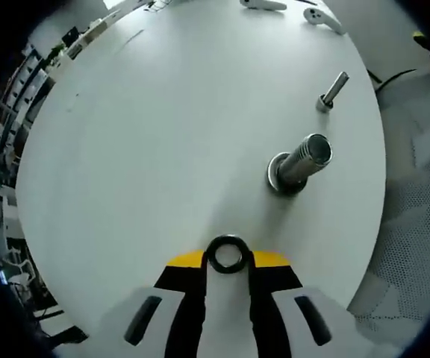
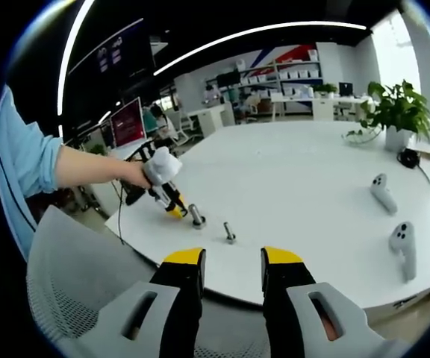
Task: Place the washer onto the threaded stud by aligning its center hole with the stud, sliding it down to the base, and recovering from edge contact or off-axis alignment until the washer reaches the visible bottom stop.
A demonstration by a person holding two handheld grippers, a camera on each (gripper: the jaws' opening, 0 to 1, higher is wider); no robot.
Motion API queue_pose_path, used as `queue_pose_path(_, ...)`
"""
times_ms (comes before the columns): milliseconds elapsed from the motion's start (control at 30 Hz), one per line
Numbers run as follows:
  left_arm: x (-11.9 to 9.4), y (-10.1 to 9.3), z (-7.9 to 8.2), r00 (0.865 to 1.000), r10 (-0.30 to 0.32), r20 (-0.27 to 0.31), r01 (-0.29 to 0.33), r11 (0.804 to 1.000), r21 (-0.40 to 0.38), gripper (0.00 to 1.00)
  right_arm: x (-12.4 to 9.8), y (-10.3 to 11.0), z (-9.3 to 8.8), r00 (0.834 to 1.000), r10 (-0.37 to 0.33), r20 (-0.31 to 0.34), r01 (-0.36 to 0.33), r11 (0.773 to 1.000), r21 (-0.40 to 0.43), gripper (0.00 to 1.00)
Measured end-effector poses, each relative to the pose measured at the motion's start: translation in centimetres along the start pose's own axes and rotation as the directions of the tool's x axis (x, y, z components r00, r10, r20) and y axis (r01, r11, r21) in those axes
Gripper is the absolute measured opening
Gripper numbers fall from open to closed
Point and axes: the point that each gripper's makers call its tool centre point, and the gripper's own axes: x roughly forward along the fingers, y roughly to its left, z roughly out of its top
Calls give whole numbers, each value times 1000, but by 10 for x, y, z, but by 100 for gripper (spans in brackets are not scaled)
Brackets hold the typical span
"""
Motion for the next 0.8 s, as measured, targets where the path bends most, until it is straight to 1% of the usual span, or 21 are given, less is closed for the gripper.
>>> queue_pose_path(133, -7, 3, 7, 1000, 3, 26, -3, 1000, 1, 19, 0, 0, 0, 1000, 3, -1, -3, 1000, -2, 32)
queue_pose_path(200, -16, 2, 13, 999, 2, 43, -2, 1000, 1, 19, 0, 1, 0, 1000, 5, -2, -5, 1000, -4, 32)
queue_pose_path(233, -26, -3, 18, 999, 4, 51, -4, 1000, 9, 19, 0, 1, 0, 1000, 6, -2, -6, 1000, -4, 32)
queue_pose_path(300, -34, -7, 24, 998, 5, 60, -7, 1000, 23, 19, 0, 1, 0, 1000, 5, 0, -5, 1000, -3, 32)
queue_pose_path(433, -44, -14, 31, 998, 1, 64, -4, 999, 38, 19, 0, 1, 1, 1000, 5, 5, -5, 1000, -2, 32)
queue_pose_path(600, -57, -25, 40, 997, 12, 74, -17, 998, 67, 19, 0, 2, 0, 1000, 8, 4, -8, 1000, -4, 32)
queue_pose_path(733, -69, -31, 53, 994, 12, 106, -21, 996, 86, 19, 0, 2, 1, 1000, 8, 7, -8, 1000, -3, 32)
queue_pose_path(800, -75, -34, 58, 993, 17, 114, -28, 995, 94, 19, 0, 2, 1, 1000, 8, 8, -8, 1000, -1, 32)
